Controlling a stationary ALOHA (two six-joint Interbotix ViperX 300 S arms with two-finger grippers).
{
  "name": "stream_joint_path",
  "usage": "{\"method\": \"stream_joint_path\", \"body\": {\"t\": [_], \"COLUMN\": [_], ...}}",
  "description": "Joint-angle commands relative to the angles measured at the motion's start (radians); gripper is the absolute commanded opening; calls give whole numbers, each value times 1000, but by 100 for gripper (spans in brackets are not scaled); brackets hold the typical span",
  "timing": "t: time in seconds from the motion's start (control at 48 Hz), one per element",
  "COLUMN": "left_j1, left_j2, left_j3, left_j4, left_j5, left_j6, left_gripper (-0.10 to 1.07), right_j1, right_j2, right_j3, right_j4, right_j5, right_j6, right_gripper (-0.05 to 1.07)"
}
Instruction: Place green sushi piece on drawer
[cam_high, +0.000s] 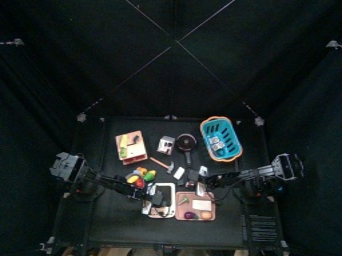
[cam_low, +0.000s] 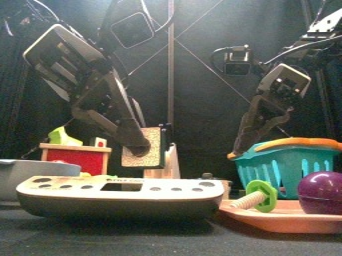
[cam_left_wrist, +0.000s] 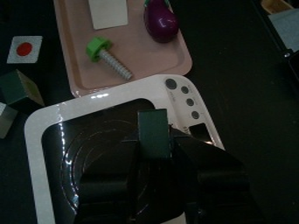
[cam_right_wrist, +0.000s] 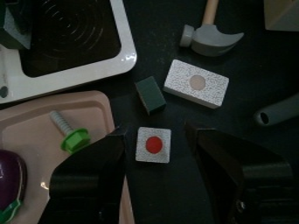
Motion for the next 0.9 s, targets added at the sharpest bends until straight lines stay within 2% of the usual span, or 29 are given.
{"method": "stream_joint_path", "body": {"t": [0.0, 0.188, 0.354, 0.458, 0.604, 0.729, 0.875], "left_j1": [5, 11, 67, 109, 163, 192, 262], "left_j2": [-21, -98, -160, -176, -221, -288, -374], "left_j3": [-23, -20, -21, -29, -31, -23, -8], "left_j4": [-15, -54, -173, -216, -198, -141, -110], "left_j5": [-5, 20, 164, 250, 291, 307, 385], "left_j6": [0, -2, -2, -2, -2, -2, -3], "left_gripper": [55, 55, 55, 55, 55, 55, 55], "right_j1": [-5, -5, -8, -9, -12, -15, -23], "right_j2": [-12, -8, -6, -2, 6, 17, 28], "right_j3": [-14, -14, -12, -12, -14, -14, -15], "right_j4": [-2, -2, 0, -2, -2, 0, 2], "right_j5": [-6, -6, -5, -5, -5, -5, -5], "right_j6": [-2, -5, -2, -2, -2, -2, -2], "right_gripper": [85, 85, 85, 85, 85, 85, 85]}}
